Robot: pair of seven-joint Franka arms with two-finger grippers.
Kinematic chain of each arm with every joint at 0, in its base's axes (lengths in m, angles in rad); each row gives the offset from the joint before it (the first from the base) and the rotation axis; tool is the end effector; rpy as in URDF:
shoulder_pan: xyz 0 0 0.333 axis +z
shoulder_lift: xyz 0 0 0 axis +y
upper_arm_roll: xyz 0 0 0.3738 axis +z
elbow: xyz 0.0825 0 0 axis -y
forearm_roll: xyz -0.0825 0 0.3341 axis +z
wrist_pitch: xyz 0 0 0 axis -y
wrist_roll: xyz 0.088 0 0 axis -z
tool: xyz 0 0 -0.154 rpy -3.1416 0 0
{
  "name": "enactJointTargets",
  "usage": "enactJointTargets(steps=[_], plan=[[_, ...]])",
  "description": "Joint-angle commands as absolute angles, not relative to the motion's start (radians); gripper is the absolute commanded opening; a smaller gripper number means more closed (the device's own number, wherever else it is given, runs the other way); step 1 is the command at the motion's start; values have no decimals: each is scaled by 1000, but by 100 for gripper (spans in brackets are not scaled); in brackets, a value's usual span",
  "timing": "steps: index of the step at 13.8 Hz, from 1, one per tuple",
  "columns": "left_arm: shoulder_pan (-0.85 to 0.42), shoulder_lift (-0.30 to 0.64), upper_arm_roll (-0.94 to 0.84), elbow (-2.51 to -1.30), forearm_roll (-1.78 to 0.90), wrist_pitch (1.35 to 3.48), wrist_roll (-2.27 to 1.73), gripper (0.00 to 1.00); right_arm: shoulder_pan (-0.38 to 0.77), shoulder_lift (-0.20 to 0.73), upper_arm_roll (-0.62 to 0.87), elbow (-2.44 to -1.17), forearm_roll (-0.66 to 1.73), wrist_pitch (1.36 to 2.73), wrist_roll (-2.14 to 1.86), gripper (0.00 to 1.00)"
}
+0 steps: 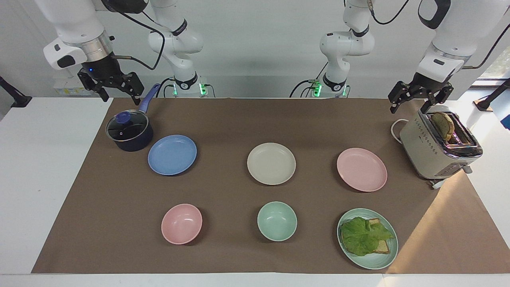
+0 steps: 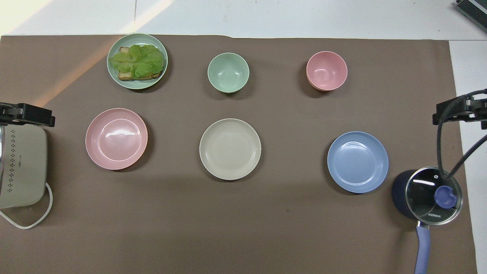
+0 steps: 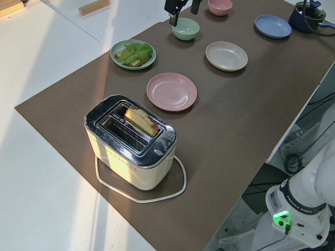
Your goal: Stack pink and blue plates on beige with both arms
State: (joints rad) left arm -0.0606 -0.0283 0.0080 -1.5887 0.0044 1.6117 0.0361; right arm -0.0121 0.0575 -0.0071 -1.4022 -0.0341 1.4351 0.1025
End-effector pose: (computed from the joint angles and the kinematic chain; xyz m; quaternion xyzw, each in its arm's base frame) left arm 0.5002 -0.0256 0.6457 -0.9987 0.0444 -0.0257 0.0019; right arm 0.5107 -0.0153 0.6645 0.9978 -0.0629 -0.0116 0.0176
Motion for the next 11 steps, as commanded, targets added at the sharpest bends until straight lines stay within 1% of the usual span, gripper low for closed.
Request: enactJointTargets(steps=[1,2,8,11], plan=[[-61,-44,11,-1598,11,1601,32,100,-23,32,0,-1437,-2,1477,77,100],[-61,-43,9,-1598,11,1600,32,100,-23,32,-2,-1439,23,1505,75,100],[-61,-43,9,-1598,12,1600,32,100,-23,32,-6,-1440,15,1506,86,100],[-61,-44,11,-1598,11,1600,32,100,-20,15,-6,-1465,5,1479,86,100]])
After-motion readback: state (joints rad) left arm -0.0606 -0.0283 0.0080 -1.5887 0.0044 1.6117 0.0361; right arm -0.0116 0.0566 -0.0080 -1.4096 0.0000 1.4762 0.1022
